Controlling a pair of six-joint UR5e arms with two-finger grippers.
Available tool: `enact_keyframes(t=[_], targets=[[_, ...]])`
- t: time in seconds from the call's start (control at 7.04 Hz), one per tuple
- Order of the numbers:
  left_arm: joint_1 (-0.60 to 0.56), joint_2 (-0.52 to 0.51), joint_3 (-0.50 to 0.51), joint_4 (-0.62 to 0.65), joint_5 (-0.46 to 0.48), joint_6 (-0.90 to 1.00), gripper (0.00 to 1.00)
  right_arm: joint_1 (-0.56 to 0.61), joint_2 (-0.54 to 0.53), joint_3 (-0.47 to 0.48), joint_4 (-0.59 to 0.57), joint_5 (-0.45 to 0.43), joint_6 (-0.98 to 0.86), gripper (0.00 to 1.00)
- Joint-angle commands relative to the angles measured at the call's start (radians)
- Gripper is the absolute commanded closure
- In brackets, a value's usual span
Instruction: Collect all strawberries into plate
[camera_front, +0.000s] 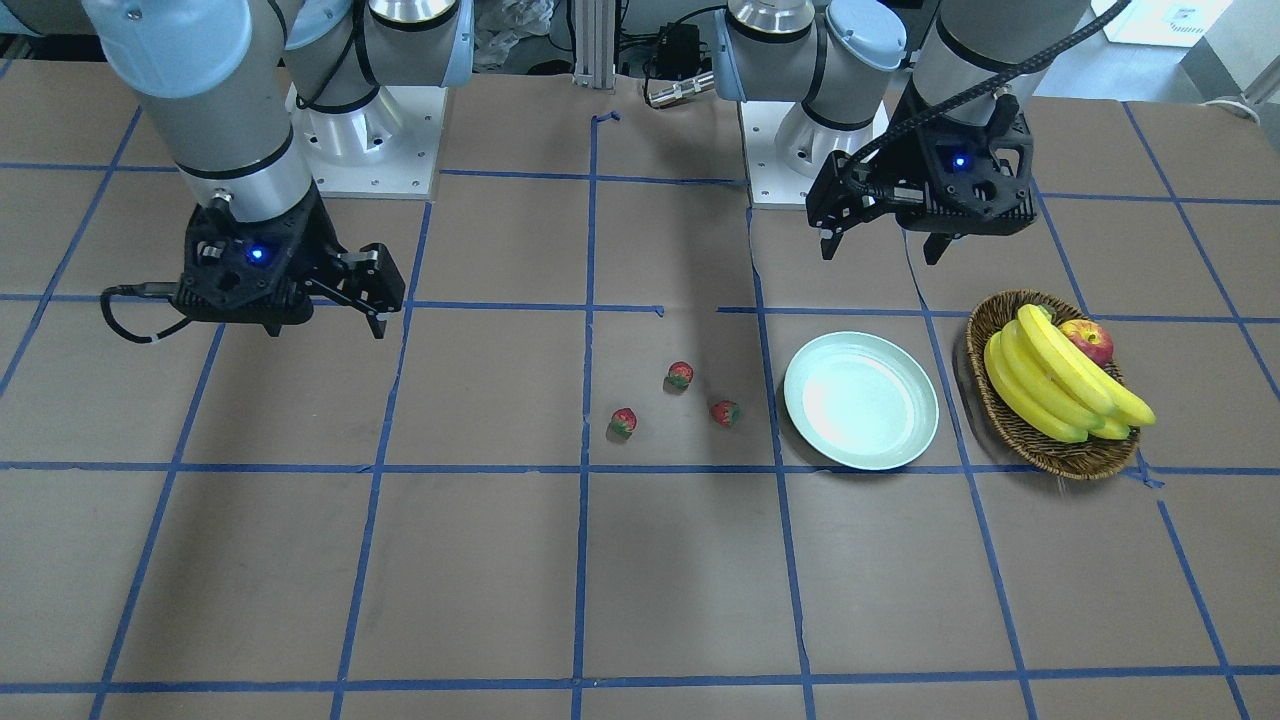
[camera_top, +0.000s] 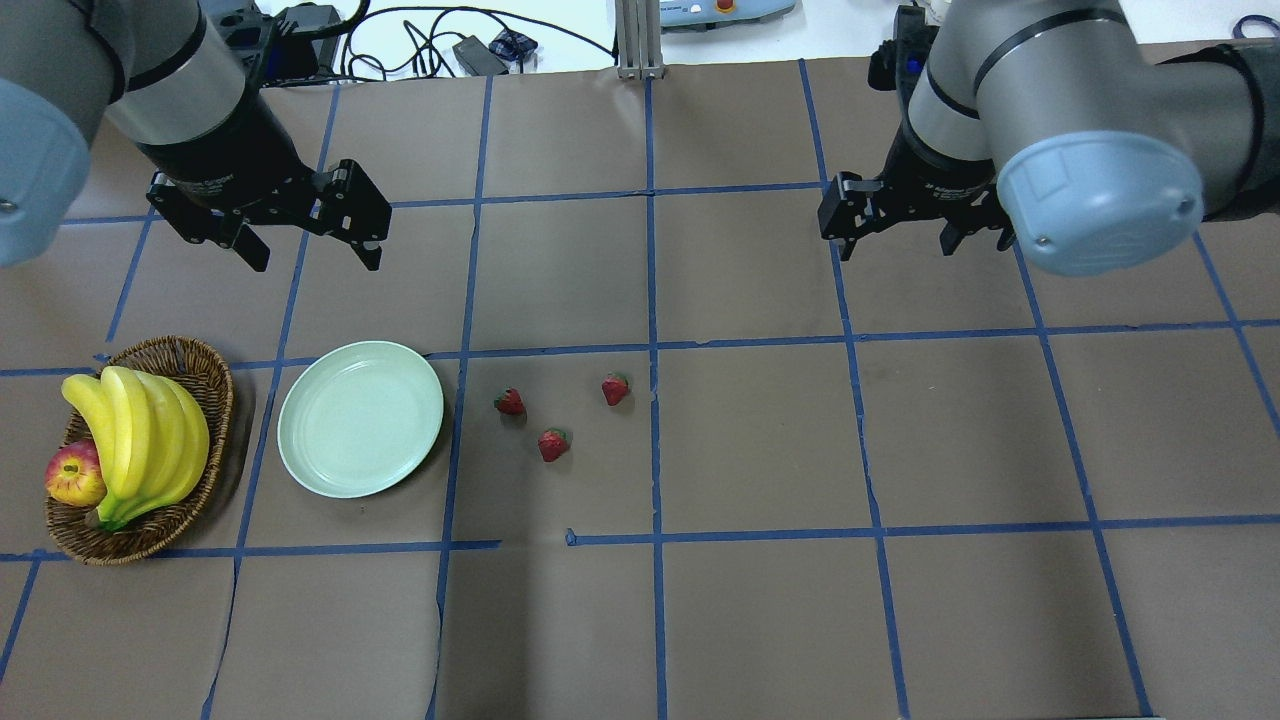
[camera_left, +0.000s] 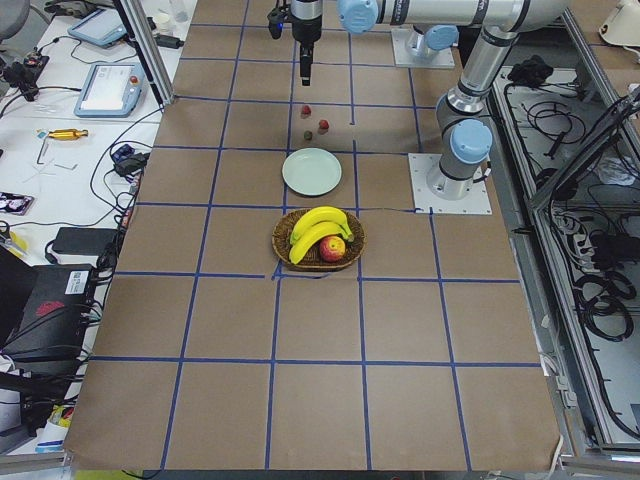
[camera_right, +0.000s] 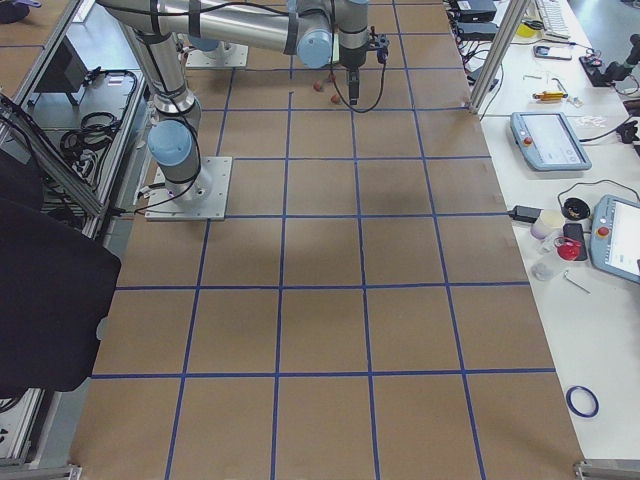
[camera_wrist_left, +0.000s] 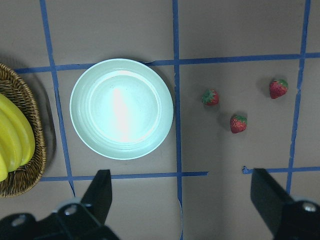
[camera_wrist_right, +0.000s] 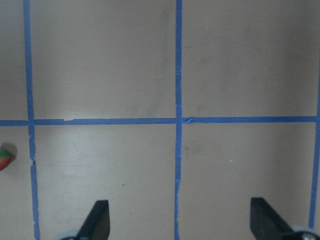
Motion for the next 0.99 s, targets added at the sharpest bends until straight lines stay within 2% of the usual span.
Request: enact_keyframes(t=[0.0, 0.14, 0.28, 0.57, 0.85], targets=[[0.002, 0.000, -0.001, 0.000, 0.000, 0.000, 0.00, -0.027, -0.007, -0.123, 0.185, -0.025, -0.008, 0.00], [0.000, -0.001, -0.004, 0.000, 0.000, -0.002, 0.00, -0.028, -0.012, -0.176, 0.256, -0.028, -0.005, 0.00], [0.000, -0.001, -0.004, 0.000, 0.000, -0.002, 0.00, -0.028, -0.013, -0.198, 0.265, -0.030, -0.007, 0.00], [0.000, -0.001, 0.000, 0.000, 0.000, 0.000, 0.00, -0.030, -0.007, -0.169, 0.265, -0.022, 0.009, 0.00], [0.000, 0.000, -0.003, 0.000, 0.000, -0.002, 0.00, -0.030, -0.007, -0.180, 0.307, -0.016, 0.008, 0.00]])
